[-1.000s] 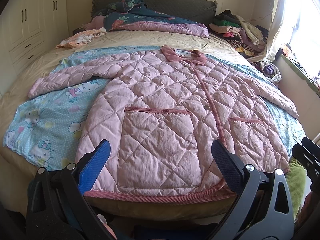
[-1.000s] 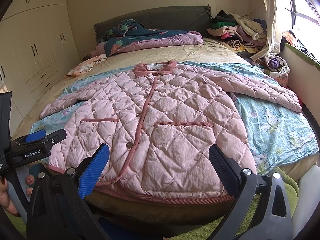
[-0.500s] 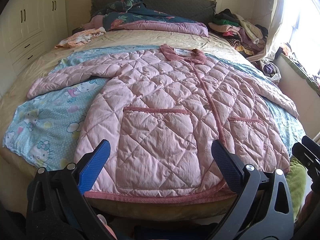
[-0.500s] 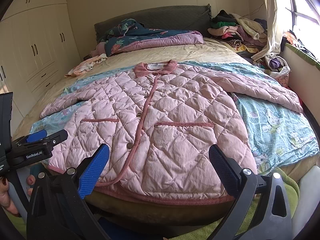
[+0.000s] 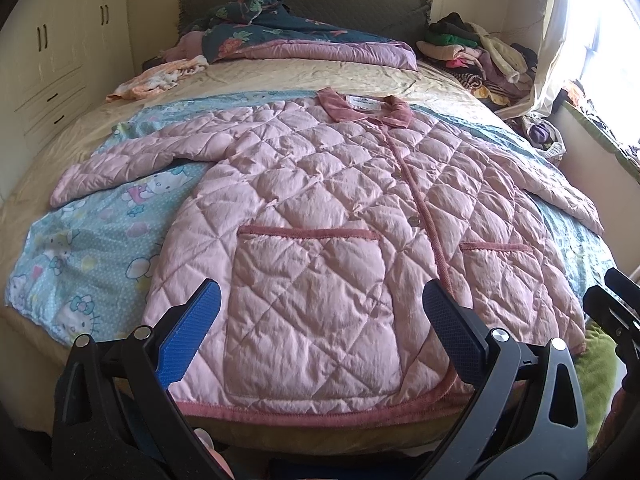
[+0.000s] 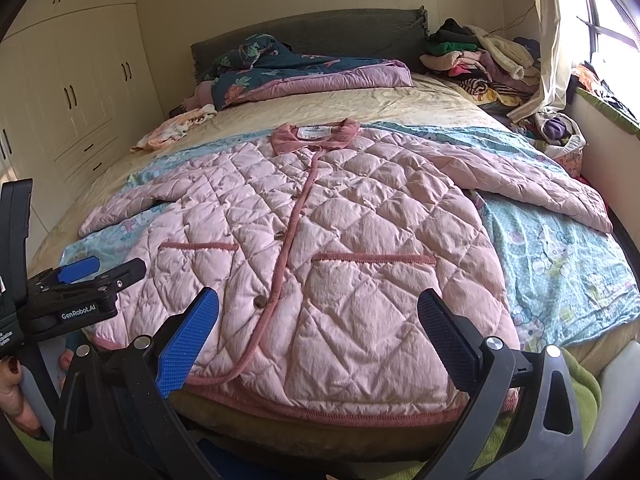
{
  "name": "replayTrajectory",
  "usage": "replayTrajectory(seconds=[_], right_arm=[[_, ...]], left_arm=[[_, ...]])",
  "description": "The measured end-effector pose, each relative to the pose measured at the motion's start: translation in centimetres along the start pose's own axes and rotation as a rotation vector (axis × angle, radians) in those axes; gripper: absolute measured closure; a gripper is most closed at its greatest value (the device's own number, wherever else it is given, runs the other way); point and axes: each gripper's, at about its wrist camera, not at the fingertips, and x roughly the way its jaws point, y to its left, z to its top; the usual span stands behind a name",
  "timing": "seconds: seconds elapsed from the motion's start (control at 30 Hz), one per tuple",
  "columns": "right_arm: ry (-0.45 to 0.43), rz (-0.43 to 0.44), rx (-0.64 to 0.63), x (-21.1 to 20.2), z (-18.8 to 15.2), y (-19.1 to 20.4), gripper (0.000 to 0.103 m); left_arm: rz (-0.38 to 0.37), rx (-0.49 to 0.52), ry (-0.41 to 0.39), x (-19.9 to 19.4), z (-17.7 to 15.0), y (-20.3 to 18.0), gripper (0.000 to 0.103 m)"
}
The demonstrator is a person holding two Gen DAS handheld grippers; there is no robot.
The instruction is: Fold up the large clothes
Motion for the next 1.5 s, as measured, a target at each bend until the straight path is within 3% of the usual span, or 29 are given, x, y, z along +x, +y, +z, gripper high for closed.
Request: replayTrajectory(seconds=[0.37,0.9,1.2,1.5], right_arm=[[-0.008,-0.006,-0.011,1.9,2.6,-0.4,0.004],[-0.004,-0.006,0.027,6.4,8.7,-2.8,0.004],[0.01,-0.058,0.079,9.6,11.8,-5.9,0.004],[0.025,-0.145,0.197,13.1,13.9,-11.6,0.004]], left_arm=[[0.012,0.032,-0.006,1.8,2.9,-1.7,0.008],[0.015,0.008,0.001,6.1,9.5,-2.7,0.008],[0.023,-0.002,0.032,9.5,12.8,-3.3,0.008],[0.013,-0.031,0.06,13.3,16.6,-3.2,0.008]])
